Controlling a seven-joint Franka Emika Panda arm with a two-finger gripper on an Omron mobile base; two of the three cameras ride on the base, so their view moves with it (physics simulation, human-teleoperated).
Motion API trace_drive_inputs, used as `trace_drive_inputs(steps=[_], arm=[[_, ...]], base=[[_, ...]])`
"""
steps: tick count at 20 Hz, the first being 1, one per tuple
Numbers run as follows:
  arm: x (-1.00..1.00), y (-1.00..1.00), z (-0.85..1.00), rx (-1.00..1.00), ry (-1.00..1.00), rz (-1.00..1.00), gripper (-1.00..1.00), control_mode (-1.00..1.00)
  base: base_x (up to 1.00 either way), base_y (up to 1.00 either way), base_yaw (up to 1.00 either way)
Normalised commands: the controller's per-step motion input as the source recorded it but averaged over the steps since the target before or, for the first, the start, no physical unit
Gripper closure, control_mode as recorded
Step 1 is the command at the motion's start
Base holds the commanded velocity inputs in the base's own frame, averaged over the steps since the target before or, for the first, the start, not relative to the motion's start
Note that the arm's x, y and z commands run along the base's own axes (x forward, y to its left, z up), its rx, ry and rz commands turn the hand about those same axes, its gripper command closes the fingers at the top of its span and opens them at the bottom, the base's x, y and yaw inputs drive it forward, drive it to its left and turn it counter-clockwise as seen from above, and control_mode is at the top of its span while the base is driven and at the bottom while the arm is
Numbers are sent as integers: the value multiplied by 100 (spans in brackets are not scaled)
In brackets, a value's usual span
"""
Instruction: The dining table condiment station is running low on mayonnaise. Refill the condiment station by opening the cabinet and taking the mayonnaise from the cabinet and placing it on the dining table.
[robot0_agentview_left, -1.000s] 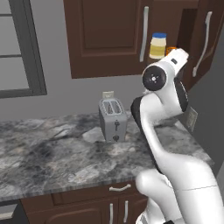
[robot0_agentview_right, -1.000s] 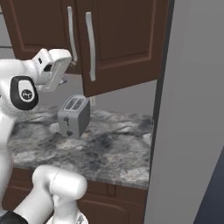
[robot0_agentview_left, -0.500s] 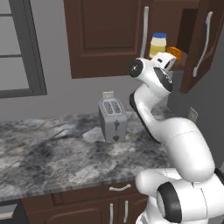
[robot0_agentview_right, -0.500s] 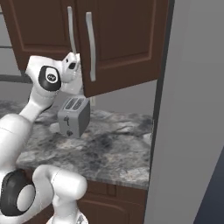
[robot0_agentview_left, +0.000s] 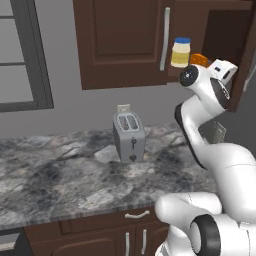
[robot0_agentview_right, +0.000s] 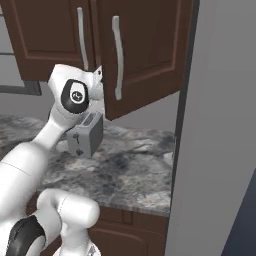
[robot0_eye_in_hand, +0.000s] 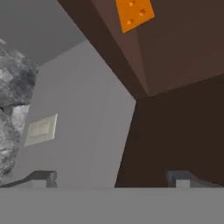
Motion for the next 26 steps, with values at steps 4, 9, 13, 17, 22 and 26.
trace_drive_inputs(steps=[4, 9, 13, 17, 22, 26], arm=[[-66, -100, 0, 0, 0, -8, -100, -100], [-30, -100, 0, 13, 2, -3, -100, -100], [-5, -99, -1, 18, 0, -1, -100, -100], [-6, -28, -5, 4, -3, 0, -100, -100], [-18, 67, -9, 8, -18, 8, -100, -100], [-1, 100, -31, 21, -45, 20, -100, -100]], base=[[0, 0, 0], [0, 0, 0], [0, 0, 0], [0, 0, 0], [0, 0, 0], [0, 0, 0]])
